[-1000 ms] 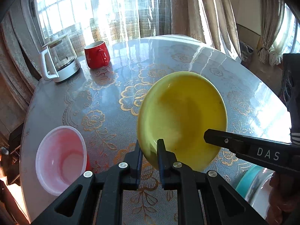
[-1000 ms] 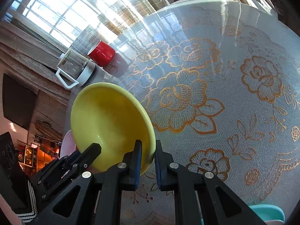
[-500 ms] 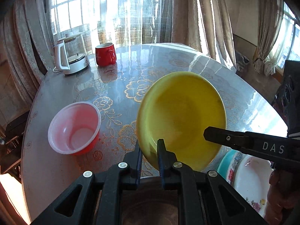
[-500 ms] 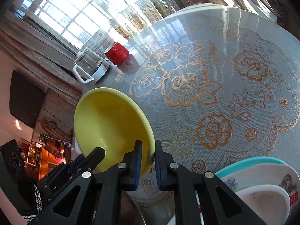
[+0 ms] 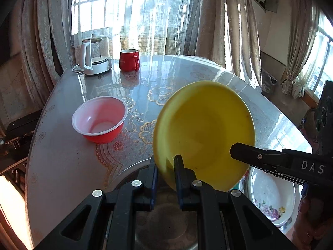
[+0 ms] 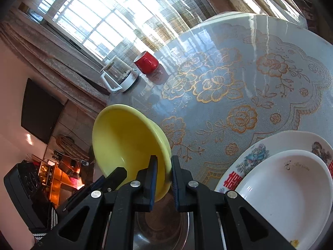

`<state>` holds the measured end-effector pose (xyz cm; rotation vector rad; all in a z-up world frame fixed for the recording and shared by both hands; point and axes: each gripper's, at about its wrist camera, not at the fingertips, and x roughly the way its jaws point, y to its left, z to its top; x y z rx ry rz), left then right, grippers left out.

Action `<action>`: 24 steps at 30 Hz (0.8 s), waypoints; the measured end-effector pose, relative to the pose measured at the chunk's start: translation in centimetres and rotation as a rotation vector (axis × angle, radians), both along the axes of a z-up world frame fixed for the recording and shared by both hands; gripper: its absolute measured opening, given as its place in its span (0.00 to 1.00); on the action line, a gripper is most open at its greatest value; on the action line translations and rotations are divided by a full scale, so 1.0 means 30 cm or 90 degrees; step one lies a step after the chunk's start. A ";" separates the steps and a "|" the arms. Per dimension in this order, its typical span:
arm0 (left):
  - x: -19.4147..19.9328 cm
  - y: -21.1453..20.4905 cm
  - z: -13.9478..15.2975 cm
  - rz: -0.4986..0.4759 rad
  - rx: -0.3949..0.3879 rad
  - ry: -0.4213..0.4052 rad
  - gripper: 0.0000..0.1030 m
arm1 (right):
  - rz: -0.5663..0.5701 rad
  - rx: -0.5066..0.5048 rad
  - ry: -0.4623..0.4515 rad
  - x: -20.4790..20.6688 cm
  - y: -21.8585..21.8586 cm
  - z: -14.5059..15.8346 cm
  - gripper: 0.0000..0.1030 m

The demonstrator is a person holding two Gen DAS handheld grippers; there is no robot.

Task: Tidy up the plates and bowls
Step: 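Carry the yellow bowl over the steel bowl and lower it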

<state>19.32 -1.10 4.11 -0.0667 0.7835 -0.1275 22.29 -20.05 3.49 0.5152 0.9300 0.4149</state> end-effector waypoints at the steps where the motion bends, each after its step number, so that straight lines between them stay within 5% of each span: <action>1: -0.012 0.004 -0.004 0.002 0.002 -0.001 0.15 | 0.002 -0.001 0.001 -0.012 0.005 -0.003 0.12; 24: -0.202 0.107 -0.070 0.019 -0.019 0.037 0.15 | 0.041 -0.009 0.024 -0.183 0.085 -0.055 0.15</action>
